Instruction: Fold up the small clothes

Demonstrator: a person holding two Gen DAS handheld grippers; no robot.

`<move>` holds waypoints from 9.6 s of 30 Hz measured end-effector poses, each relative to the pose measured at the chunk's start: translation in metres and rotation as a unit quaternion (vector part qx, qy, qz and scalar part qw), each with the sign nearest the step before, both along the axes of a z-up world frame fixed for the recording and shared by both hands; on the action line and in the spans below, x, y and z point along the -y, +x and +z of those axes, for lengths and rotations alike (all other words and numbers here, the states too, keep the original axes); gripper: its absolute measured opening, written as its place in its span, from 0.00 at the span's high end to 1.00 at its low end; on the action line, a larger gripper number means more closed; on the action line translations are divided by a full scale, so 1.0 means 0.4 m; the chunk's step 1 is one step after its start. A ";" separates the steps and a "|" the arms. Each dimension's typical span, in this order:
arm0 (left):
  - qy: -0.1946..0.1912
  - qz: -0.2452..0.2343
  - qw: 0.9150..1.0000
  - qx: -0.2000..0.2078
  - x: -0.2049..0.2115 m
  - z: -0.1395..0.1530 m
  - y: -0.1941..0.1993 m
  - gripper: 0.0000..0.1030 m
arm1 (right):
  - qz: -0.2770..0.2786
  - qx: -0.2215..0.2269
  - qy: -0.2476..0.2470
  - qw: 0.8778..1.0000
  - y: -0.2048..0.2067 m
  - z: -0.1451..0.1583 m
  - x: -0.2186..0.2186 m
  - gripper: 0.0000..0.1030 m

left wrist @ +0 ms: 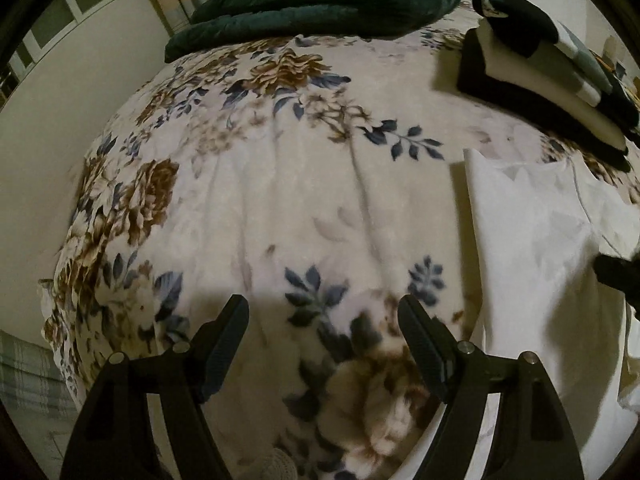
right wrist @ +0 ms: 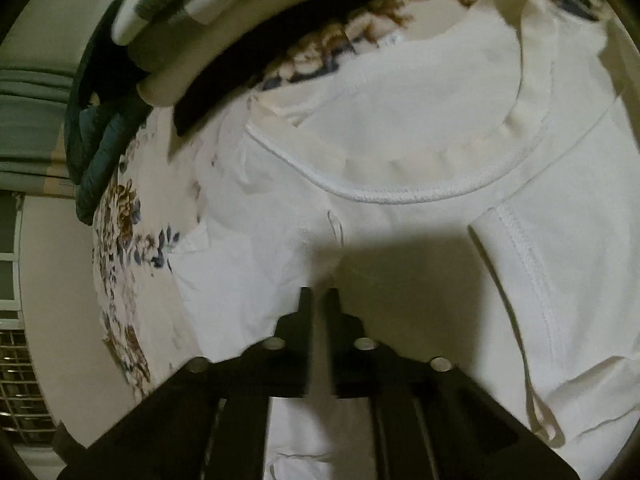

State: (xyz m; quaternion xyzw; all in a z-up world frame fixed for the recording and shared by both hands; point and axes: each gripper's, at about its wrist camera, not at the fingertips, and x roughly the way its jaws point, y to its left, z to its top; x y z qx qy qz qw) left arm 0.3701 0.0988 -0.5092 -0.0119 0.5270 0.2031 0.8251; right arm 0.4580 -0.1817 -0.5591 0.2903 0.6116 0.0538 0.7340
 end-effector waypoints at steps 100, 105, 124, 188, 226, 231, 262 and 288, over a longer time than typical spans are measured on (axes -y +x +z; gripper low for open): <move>-0.199 0.039 0.978 -0.050 0.660 0.148 -0.700 0.98 | 0.204 -0.005 -0.112 0.972 0.111 0.247 0.445 1.00; -0.205 0.075 0.975 -0.029 0.523 0.152 -0.713 0.98 | 0.224 -0.014 -0.148 0.963 0.136 0.335 0.329 1.00; -0.246 0.069 0.967 -0.011 0.408 0.132 -0.720 0.98 | 0.074 -0.159 -0.115 0.978 0.074 0.105 0.445 0.96; -0.259 -0.026 0.966 0.007 0.078 0.118 -0.235 0.46 | 0.150 -0.082 -0.030 0.985 -0.312 0.149 0.175 0.45; -0.299 -0.191 0.930 -0.097 0.024 -0.044 0.033 0.61 | 0.026 -0.112 0.002 0.993 -0.214 0.060 0.263 0.60; -0.257 -0.184 0.938 -0.144 0.099 -0.107 -0.089 0.61 | 0.028 -0.164 0.031 0.986 -0.396 -0.007 0.254 0.60; -0.198 -0.108 0.937 -0.268 -0.046 -0.153 -0.558 0.59 | 0.127 -0.309 0.027 0.942 -0.846 -0.141 0.106 0.60; -0.272 -0.150 0.949 -0.053 0.060 -0.075 0.387 0.51 | 0.067 -0.057 -0.025 0.996 0.158 0.024 0.202 0.52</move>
